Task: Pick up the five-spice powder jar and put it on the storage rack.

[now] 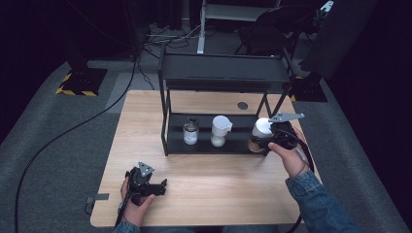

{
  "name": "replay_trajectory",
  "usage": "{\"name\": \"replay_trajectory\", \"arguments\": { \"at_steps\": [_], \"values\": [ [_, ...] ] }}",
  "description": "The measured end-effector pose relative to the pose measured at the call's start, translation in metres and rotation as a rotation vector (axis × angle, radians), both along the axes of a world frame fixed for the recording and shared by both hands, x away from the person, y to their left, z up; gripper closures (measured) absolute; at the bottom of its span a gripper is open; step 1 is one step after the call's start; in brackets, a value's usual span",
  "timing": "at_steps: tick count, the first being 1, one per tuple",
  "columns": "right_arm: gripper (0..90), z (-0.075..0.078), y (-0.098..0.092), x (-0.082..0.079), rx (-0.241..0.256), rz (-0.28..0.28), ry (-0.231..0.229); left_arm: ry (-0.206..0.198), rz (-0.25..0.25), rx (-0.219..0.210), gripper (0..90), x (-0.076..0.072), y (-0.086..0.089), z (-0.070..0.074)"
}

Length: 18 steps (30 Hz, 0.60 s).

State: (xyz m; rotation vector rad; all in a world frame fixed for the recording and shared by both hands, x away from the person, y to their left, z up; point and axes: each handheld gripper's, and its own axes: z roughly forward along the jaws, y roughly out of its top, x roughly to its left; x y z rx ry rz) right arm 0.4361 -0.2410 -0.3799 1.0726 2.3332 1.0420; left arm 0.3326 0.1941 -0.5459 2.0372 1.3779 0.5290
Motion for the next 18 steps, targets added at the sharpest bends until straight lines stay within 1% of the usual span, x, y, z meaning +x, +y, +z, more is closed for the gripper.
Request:
{"name": "replay_trajectory", "arguments": {
  "at_steps": [18],
  "values": [
    [30.9,0.005,0.008,0.017,-0.003,0.002,-0.009,0.000,0.003,0.000,1.2,0.000,0.000,0.000]
  ]
}}
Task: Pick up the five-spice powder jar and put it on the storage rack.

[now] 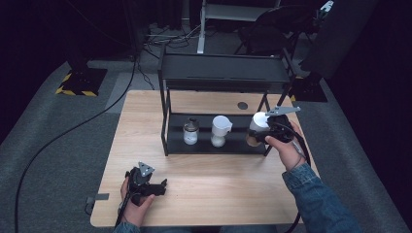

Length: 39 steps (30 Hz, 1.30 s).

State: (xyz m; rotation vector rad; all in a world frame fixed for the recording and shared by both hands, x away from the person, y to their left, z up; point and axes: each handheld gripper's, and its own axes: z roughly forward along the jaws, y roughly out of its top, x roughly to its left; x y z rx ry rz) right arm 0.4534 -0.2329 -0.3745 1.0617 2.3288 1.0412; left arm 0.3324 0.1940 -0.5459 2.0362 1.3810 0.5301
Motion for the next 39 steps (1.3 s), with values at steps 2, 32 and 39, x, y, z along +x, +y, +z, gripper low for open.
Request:
{"name": "replay_trajectory", "arguments": {
  "at_steps": [2,32,39],
  "values": [
    [30.8,0.000,0.001,0.002,0.001,0.000,0.000,0.000,0.000,0.000,1.2,0.000,0.000,0.000],
    [30.8,-0.017,0.010,0.030,0.008,-0.024,0.026,0.001,0.002,0.001,1.0,0.000,0.000,0.000],
    [30.8,-0.024,0.012,0.036,0.008,-0.029,0.034,0.001,0.003,0.000,1.0,0.000,0.000,0.000]
  ]
}}
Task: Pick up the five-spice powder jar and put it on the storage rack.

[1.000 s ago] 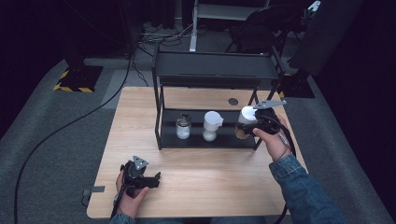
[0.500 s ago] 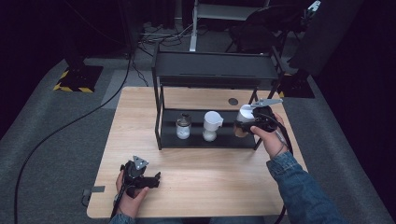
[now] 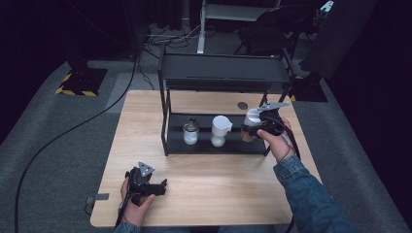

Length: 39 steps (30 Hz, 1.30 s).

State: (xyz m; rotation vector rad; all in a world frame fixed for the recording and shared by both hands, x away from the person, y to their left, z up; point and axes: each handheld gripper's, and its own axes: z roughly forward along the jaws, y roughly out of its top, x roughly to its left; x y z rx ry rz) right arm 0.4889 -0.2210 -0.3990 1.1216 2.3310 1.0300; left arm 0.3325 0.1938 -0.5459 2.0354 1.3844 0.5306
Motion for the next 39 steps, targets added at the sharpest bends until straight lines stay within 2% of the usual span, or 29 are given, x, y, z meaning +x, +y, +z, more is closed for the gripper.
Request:
{"name": "replay_trajectory", "arguments": {
  "at_steps": [13,30,39],
  "values": [
    [30.8,-0.010,0.002,0.008,-0.001,-0.009,-0.003,0.002,0.002,-0.001,0.6,0.000,0.000,0.000],
    [30.8,-0.025,0.005,0.017,0.000,-0.016,0.015,0.002,0.002,-0.001,0.6,0.000,0.000,0.000],
    [30.8,-0.030,0.010,0.020,-0.013,-0.016,0.017,0.002,0.002,-0.001,0.6,0.000,0.000,0.000]
  ]
}}
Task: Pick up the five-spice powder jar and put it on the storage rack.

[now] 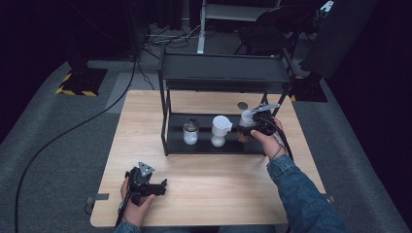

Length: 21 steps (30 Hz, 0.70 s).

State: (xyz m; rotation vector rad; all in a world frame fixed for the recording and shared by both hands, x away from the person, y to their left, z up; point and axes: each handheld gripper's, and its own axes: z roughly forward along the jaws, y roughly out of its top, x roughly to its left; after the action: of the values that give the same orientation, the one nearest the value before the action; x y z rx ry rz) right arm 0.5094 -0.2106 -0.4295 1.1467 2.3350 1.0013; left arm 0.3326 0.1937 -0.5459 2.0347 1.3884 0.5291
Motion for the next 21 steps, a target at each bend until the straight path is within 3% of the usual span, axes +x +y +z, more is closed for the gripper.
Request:
{"name": "replay_trajectory", "arguments": {
  "at_steps": [21],
  "values": [
    [30.8,-0.019,0.003,0.004,-0.006,-0.004,0.022,0.000,0.000,0.000,0.6,0.000,0.000,0.000]
  ]
}}
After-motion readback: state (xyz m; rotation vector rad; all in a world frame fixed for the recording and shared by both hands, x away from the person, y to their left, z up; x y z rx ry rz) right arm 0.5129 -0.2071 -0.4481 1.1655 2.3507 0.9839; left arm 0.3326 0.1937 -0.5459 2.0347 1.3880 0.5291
